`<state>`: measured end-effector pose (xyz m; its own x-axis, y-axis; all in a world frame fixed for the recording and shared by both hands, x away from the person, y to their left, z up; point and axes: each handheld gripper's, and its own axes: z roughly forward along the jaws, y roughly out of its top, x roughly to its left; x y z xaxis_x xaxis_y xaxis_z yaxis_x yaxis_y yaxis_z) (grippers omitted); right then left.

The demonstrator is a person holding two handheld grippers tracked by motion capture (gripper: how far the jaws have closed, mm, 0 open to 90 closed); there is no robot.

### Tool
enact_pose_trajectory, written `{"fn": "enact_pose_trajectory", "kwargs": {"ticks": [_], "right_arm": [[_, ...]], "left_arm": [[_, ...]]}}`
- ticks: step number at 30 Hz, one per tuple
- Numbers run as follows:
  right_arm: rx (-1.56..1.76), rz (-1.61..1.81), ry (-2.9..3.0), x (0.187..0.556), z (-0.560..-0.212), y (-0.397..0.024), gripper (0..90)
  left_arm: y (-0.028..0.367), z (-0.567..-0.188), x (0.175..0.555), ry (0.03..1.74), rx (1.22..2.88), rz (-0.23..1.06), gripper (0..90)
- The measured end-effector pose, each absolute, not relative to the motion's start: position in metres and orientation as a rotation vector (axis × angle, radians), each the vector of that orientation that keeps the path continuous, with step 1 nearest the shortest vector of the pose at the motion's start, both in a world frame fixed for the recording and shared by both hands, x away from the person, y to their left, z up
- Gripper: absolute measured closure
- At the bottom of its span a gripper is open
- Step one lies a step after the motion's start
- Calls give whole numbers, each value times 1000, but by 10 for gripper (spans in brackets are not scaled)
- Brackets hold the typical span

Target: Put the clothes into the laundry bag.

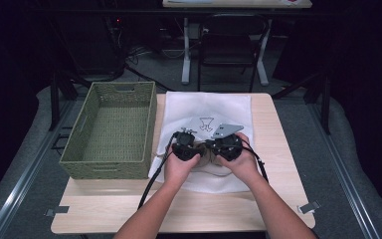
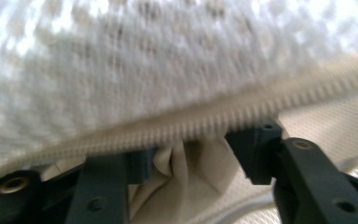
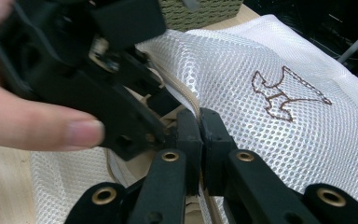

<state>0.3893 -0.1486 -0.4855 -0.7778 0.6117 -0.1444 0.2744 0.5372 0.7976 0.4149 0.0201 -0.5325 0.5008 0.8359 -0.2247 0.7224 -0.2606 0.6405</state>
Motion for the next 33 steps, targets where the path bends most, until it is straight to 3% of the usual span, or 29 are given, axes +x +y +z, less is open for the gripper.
{"fn": "enact_pose_trajectory", "kwargs": {"ticks": [5, 15, 18, 24, 28, 33], "right_arm": [[722, 1123, 2371, 389, -486, -148, 880], [716, 1117, 2373, 389, -486, -147, 880], [718, 1120, 2374, 389, -486, -147, 880], [718, 1118, 2375, 389, -486, -147, 880], [715, 1115, 2377, 389, -487, -147, 880], [718, 1116, 2377, 389, -487, -147, 880]], "left_arm": [[25, -532, 406, 1256, 2061, 233, 465], [29, -549, 405, 1265, 2079, 264, 481], [28, -555, 406, 1278, 2091, 274, 542], [25, -560, 406, 1270, 2098, 245, 762], [25, -558, 406, 1260, 2106, 258, 830], [25, -551, 404, 1246, 2096, 275, 852]]}}
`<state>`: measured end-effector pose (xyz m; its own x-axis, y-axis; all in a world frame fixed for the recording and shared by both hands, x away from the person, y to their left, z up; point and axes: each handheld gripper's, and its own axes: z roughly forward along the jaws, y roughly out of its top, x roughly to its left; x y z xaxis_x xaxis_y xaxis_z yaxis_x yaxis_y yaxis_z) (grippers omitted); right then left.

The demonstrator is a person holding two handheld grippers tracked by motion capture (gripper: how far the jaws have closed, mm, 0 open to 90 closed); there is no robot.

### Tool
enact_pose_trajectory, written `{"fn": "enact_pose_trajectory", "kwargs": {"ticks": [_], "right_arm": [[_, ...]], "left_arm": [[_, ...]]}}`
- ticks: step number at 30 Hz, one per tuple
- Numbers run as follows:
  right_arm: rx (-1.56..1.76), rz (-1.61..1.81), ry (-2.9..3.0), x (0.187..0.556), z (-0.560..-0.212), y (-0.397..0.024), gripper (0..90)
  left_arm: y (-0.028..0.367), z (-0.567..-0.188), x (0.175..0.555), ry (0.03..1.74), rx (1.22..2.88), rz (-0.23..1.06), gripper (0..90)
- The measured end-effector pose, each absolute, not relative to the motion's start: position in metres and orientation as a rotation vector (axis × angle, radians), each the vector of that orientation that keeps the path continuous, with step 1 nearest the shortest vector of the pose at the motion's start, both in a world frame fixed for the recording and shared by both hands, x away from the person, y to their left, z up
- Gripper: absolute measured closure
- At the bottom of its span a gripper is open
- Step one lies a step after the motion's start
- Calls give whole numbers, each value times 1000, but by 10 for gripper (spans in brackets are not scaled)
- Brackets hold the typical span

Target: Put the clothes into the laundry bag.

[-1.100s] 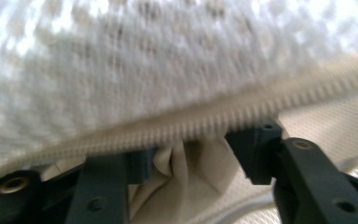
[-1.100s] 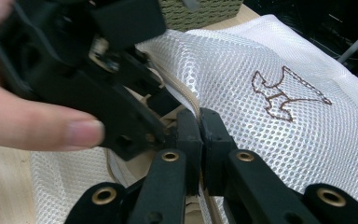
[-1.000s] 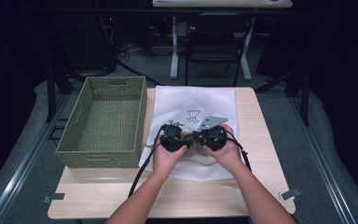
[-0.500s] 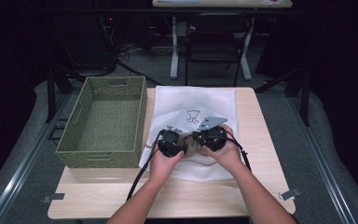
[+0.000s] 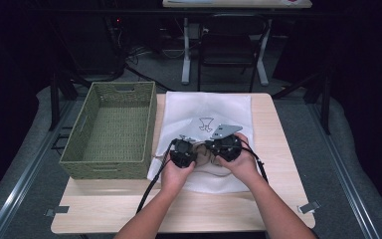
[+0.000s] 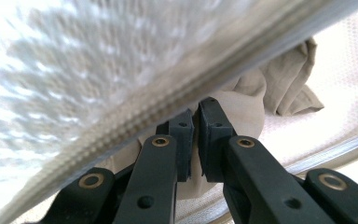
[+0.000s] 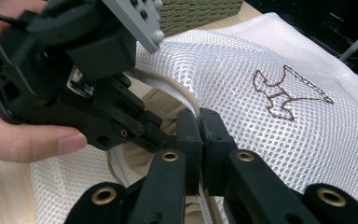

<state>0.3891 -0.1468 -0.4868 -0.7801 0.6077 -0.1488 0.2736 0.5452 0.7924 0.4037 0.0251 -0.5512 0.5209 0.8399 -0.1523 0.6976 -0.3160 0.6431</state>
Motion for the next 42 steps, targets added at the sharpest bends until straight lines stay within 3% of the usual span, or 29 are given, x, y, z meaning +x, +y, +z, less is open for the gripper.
{"fn": "enact_pose_trajectory", "kwargs": {"ticks": [17, 42], "right_arm": [[713, 1119, 2375, 388, -486, -146, 880], [696, 1107, 2401, 387, -488, -143, 883]], "left_arm": [[8, -528, 415, 1239, 2097, 258, 853], [7, -547, 434, 1330, 2033, 296, 841]]}}
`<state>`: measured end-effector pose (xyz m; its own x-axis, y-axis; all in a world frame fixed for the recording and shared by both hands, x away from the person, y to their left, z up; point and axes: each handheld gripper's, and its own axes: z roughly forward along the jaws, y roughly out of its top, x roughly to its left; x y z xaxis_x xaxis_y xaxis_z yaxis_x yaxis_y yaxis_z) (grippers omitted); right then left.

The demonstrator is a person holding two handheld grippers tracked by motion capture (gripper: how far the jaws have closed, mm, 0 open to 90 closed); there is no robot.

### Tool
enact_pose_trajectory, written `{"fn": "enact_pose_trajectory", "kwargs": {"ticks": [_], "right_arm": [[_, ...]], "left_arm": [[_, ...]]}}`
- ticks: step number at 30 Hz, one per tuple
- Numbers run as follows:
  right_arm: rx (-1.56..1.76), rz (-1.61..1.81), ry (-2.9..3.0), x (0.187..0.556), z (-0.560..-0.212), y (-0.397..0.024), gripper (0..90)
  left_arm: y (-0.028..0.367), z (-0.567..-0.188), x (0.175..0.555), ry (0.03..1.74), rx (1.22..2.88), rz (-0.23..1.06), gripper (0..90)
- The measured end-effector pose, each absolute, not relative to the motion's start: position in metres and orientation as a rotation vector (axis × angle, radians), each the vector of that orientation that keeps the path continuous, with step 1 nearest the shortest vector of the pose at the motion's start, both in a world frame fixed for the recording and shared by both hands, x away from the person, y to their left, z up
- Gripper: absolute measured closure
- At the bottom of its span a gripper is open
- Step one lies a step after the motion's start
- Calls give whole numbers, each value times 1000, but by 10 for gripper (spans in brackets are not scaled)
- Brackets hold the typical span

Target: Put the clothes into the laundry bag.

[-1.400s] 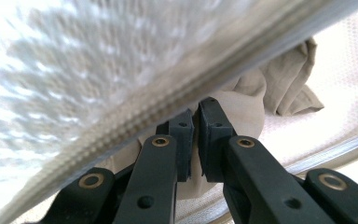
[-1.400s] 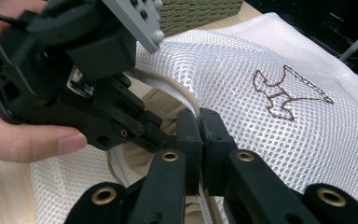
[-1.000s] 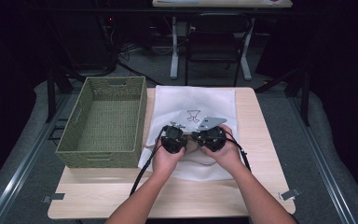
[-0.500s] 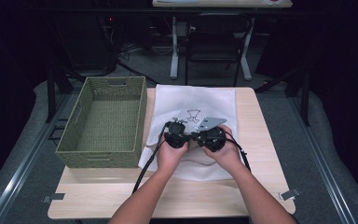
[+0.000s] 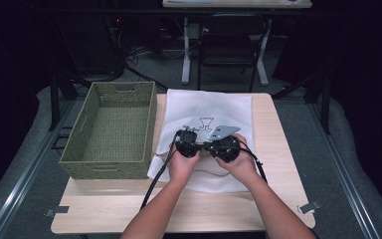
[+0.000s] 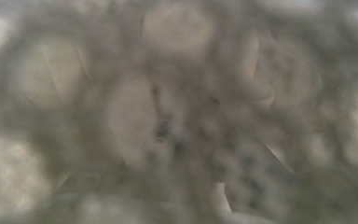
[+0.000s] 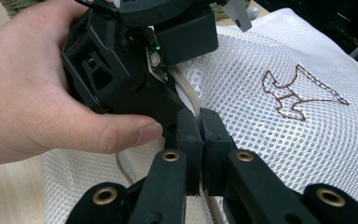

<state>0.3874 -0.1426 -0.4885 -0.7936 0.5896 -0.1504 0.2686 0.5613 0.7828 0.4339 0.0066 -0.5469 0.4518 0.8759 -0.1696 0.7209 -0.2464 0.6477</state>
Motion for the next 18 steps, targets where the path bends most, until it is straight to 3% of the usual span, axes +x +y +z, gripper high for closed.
{"fn": "enact_pose_trajectory", "kwargs": {"ticks": [9, 18], "right_arm": [[695, 1101, 2401, 387, -489, -142, 883], [695, 1100, 2399, 388, -489, -143, 883]], "left_arm": [[8, -550, 437, 1332, 2018, 306, 815], [7, -549, 435, 1330, 2042, 312, 595]]}}
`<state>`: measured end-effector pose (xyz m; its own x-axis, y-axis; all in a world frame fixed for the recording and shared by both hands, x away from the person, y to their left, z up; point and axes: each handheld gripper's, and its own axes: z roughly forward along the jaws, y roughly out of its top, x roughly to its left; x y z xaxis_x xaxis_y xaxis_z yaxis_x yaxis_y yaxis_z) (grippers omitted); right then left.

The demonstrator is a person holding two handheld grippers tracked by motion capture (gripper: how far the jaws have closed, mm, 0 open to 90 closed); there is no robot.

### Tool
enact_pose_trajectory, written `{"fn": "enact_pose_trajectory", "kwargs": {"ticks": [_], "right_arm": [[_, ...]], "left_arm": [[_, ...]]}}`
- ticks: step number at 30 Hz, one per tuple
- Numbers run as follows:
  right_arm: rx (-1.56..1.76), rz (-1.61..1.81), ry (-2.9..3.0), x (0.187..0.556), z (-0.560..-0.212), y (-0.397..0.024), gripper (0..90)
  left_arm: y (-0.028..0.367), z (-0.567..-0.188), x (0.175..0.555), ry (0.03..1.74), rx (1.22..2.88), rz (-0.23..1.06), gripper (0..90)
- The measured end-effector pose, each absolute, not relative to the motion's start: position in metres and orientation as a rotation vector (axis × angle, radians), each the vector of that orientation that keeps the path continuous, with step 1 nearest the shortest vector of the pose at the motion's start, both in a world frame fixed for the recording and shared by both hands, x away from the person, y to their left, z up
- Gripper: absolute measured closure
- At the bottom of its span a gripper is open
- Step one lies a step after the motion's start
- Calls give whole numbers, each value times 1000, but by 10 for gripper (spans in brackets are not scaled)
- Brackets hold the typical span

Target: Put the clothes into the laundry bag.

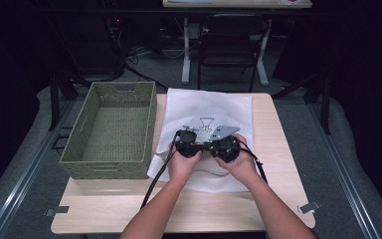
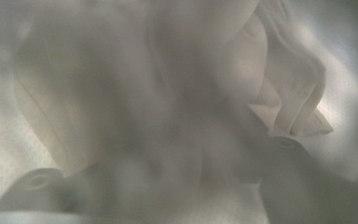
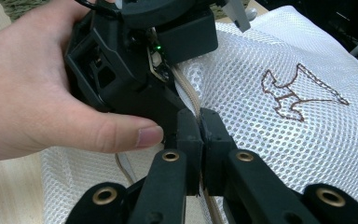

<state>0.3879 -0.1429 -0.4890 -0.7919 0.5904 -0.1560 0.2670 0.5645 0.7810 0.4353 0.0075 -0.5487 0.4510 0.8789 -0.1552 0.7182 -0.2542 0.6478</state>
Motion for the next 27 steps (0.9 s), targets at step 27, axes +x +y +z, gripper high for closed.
{"fn": "enact_pose_trajectory", "kwargs": {"ticks": [27], "right_arm": [[716, 1121, 2377, 389, -486, -148, 881]], "left_arm": [[15, -526, 412, 1217, 2122, 253, 438]]}}
